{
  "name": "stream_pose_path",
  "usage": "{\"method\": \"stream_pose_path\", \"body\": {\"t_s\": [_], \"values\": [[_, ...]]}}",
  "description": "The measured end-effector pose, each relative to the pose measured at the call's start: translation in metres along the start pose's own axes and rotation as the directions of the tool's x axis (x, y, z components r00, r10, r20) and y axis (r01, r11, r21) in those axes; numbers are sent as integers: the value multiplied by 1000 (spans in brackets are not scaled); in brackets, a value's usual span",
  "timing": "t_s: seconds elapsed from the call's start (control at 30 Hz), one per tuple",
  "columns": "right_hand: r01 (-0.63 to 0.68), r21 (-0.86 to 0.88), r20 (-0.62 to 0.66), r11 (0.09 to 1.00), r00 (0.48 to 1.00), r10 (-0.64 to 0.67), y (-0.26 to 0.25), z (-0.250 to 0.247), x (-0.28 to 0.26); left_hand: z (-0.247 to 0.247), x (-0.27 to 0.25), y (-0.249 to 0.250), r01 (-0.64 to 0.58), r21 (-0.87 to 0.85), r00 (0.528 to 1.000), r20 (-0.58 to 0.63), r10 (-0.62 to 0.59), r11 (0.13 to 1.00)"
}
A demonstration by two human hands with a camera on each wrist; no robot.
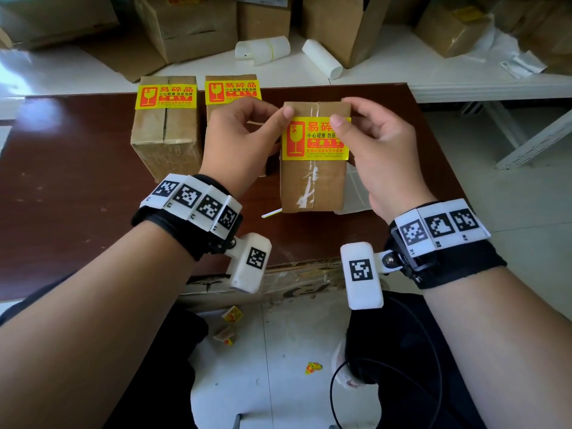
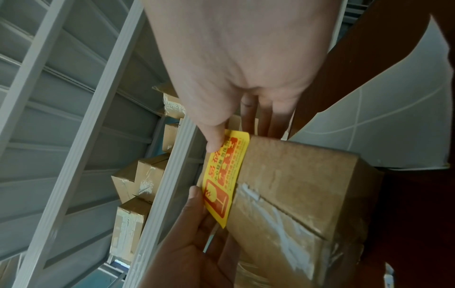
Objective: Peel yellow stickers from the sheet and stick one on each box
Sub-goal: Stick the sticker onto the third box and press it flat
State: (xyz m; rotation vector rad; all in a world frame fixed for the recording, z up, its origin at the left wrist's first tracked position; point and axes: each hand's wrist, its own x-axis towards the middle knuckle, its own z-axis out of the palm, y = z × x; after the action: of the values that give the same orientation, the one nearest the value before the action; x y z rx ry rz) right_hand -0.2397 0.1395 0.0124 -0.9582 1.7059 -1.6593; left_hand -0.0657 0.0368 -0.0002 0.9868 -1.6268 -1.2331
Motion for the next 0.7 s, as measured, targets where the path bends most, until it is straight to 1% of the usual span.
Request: {"method": "stream_pose_path", "body": {"t_s": [0.2,0.33,0.4,0.53,0.7], "values": [[-21,-2,5,1000,1000,21,5,-2,5,2,3,-3,-27,46,1000,0,27,999],[-73,5,-14,997,997,73,5,-3,6,4,4,-5,-9,-27,1000,-20,9,1000],[-88,18,-25,996,996,88,2,-1,4,4,4,-5,-20,8,1000,-16,20,1000],[-59,27,-16,998,998,59,1,2,2,4,4,-5,-14,62,1000,-13,15,998],[-64,-7,25,998,998,64,2,1,4,0,6,-8,-30,49,998,62,27,998]]}}
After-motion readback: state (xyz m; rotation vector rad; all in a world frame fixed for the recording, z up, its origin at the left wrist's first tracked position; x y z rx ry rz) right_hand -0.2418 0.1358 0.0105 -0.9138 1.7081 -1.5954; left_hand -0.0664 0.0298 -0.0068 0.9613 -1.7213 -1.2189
